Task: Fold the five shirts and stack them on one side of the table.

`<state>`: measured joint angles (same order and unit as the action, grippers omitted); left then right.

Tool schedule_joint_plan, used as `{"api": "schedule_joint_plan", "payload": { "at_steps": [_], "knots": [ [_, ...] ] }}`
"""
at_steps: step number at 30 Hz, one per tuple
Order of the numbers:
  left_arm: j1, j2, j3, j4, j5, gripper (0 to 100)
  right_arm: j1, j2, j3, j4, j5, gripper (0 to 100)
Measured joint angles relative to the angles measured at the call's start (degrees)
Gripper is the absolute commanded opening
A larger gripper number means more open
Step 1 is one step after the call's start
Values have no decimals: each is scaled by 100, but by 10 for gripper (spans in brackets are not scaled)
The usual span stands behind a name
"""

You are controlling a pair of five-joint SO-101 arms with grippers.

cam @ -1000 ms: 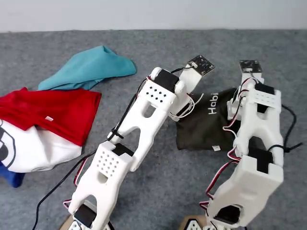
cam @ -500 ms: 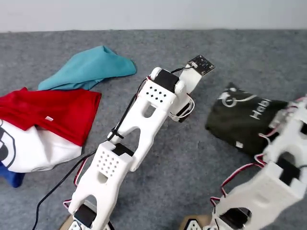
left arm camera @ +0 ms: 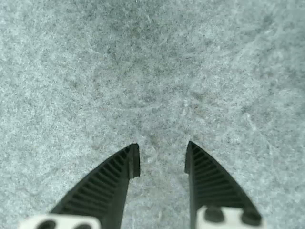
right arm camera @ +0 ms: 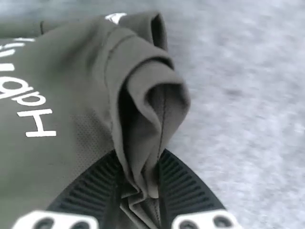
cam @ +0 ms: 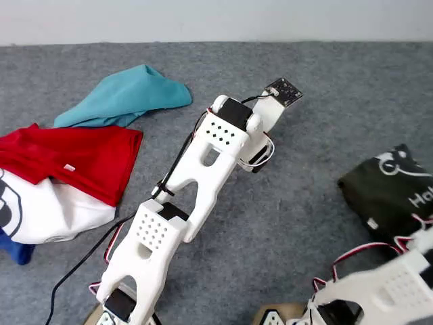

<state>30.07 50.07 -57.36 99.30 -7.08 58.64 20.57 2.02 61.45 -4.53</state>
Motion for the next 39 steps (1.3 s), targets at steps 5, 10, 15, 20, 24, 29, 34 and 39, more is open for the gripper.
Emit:
{"api": "schedule_joint_plan", "payload": {
  "at_steps": [5, 10, 15, 20, 24, 29, 34, 39],
  "knots": [
    [0, 0, 0, 0, 0, 156, 132, 0, 0, 53, 0, 58],
    [0, 0, 0, 0, 0, 158, 132, 0, -158, 897, 677, 217],
    [0, 0, 0, 0, 0, 159, 141, 0, -712, 1749, 1134, 239],
    [0, 0, 0, 0, 0, 159, 105, 0, -1705, 2426, 1178, 239],
    [0, 0, 0, 0, 0, 159, -211, 0, -2505, 2998, 1178, 239],
    [0, 0, 0, 0, 0, 159, -1037, 26, -2699, 3182, 1055, 239],
    [0, 0, 0, 0, 0, 159, -1952, 308, -2699, 3200, 923, 238],
    [-35, 0, 0, 0, 0, 159, -2655, 853, -2699, 3288, 923, 238]
  ]
}}
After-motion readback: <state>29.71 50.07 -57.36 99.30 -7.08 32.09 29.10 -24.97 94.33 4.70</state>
